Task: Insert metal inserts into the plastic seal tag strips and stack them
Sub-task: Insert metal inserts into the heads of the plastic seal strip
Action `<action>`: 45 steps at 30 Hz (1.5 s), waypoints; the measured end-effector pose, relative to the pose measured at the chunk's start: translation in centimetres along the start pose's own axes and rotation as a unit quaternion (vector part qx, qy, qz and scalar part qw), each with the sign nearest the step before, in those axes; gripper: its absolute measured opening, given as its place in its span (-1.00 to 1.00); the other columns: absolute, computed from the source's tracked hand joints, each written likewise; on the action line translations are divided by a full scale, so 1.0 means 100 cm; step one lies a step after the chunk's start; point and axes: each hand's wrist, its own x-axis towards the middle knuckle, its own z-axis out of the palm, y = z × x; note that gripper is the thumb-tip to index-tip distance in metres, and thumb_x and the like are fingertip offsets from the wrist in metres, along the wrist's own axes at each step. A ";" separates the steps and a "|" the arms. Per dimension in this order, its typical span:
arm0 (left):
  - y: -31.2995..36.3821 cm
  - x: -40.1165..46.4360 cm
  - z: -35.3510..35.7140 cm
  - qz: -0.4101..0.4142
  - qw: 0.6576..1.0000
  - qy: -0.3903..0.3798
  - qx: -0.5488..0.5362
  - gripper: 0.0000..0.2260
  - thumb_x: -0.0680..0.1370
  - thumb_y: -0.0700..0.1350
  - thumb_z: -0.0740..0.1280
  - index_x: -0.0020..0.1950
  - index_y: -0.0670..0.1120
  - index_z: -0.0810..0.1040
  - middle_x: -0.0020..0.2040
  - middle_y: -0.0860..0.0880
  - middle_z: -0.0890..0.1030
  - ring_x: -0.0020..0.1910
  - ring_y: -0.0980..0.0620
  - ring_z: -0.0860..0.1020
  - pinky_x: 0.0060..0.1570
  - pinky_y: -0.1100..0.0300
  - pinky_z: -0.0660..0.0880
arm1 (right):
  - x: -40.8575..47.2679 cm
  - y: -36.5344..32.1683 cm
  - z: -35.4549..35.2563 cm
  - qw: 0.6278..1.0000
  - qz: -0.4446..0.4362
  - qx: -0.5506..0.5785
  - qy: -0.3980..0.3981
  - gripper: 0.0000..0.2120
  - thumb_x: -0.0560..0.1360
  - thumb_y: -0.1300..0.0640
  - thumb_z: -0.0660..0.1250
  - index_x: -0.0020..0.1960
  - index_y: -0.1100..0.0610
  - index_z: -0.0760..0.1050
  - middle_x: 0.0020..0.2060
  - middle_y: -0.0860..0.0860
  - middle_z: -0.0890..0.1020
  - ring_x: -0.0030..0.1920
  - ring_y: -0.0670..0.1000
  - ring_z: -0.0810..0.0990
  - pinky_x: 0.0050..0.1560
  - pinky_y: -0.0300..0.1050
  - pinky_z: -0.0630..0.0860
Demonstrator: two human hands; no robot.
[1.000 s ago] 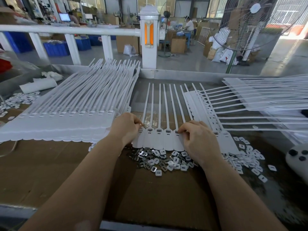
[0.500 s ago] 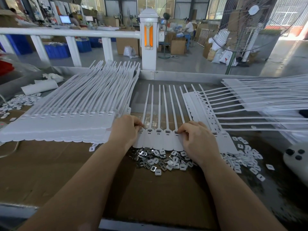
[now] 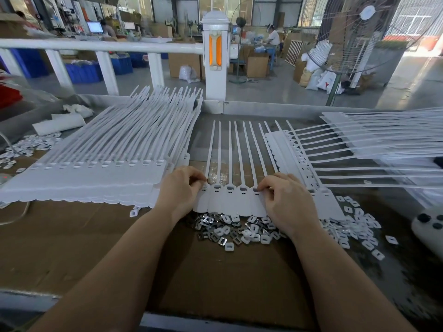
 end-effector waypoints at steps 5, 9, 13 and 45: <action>-0.001 0.000 0.000 -0.044 0.995 0.010 -0.086 -0.88 0.52 -0.24 0.32 -0.14 -0.03 0.55 -0.25 0.18 0.51 -0.20 0.21 0.46 -0.23 0.48 0.30 | 0.000 0.000 0.000 1.000 0.001 0.002 0.007 -0.86 0.50 0.19 0.26 -0.06 0.07 0.60 -0.11 -0.06 0.62 0.00 -0.03 0.48 0.07 -0.19 0.35; -0.002 0.001 0.003 -0.054 0.993 0.030 -0.096 -0.93 0.54 -0.20 0.30 -0.09 -0.05 0.55 -0.24 0.17 0.50 -0.22 0.24 0.44 -0.29 0.52 0.32 | -0.001 0.000 0.000 1.000 0.003 0.006 0.009 -0.86 0.50 0.19 0.26 -0.07 0.07 0.60 -0.11 -0.05 0.62 0.00 -0.02 0.48 0.07 -0.16 0.37; -0.002 0.000 0.003 -0.062 0.985 0.037 -0.157 -0.92 0.54 -0.20 0.30 -0.11 -0.04 0.54 -0.24 0.12 0.54 -0.25 0.23 0.48 -0.27 0.46 0.38 | 0.000 0.000 0.000 1.000 0.001 0.006 0.009 -0.87 0.50 0.19 0.28 -0.08 0.08 0.60 -0.11 -0.05 0.62 -0.01 -0.02 0.49 0.06 -0.18 0.37; 0.001 -0.005 0.002 -0.021 0.997 0.013 -0.074 -0.85 0.56 -0.22 0.26 -0.12 0.01 0.51 -0.16 0.08 0.54 -0.14 0.14 0.47 -0.17 0.48 0.27 | 0.002 0.004 0.003 1.000 -0.009 0.012 0.025 -0.89 0.47 0.23 0.32 -0.12 0.09 0.61 -0.17 -0.04 0.62 -0.12 -0.09 0.40 -0.07 -0.24 0.29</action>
